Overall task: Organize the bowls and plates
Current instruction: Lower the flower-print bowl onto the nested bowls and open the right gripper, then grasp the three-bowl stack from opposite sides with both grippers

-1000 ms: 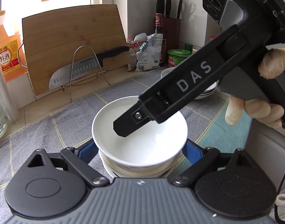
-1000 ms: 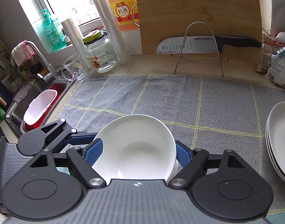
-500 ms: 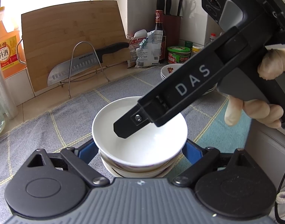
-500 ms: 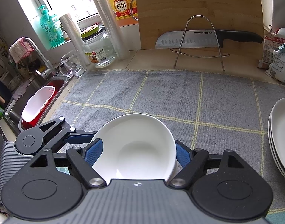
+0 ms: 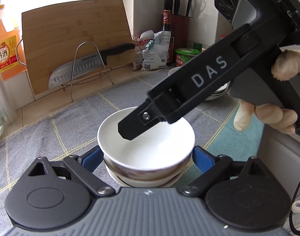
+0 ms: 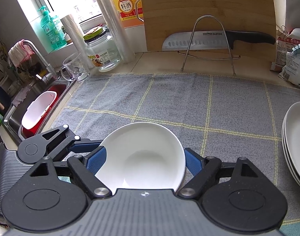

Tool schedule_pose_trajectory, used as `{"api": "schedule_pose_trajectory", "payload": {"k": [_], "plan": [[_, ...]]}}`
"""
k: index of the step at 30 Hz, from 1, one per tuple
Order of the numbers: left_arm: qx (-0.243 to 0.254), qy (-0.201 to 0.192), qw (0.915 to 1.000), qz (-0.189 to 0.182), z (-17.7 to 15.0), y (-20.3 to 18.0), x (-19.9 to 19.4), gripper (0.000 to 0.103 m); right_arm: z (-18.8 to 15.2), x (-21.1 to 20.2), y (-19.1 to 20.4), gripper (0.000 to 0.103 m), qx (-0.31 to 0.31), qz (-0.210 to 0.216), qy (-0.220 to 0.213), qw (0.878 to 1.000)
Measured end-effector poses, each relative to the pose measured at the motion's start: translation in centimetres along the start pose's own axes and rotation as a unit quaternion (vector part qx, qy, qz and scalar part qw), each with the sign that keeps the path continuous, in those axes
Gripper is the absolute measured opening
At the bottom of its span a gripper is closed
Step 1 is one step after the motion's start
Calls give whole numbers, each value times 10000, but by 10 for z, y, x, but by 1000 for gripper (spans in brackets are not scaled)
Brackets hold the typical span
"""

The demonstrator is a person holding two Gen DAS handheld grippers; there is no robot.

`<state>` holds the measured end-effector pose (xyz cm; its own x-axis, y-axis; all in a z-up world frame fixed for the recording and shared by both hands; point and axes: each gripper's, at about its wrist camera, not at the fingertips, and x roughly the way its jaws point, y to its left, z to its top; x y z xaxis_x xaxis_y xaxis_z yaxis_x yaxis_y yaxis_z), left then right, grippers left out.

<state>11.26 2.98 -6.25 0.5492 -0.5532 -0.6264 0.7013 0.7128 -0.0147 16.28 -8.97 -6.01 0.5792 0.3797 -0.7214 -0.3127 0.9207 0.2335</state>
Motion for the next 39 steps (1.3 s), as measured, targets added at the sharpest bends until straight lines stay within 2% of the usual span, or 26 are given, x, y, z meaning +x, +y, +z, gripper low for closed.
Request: {"api": "schedule_pose_trajectory", "payload": {"k": [3, 10, 21, 32, 39], "plan": [[30, -34, 10000, -51, -2, 2, -3, 97, 0, -4, -1, 98, 34, 55, -96, 9999], [204, 27, 9998, -58, -10, 4, -10, 98, -4, -6, 0, 103, -76, -127, -151, 9998], [337, 334, 9989, -56, -30, 14, -11, 98, -19, -1, 14, 103, -378, -405, -72, 9984], [169, 754, 9957, -510, -47, 36, 27, 98, -39, -26, 21, 103, -360, -768, -290, 9960], [395, 785, 9948, -519, -48, 37, 38, 102, -62, -43, 15, 103, -379, -1016, -203, 9939]]}}
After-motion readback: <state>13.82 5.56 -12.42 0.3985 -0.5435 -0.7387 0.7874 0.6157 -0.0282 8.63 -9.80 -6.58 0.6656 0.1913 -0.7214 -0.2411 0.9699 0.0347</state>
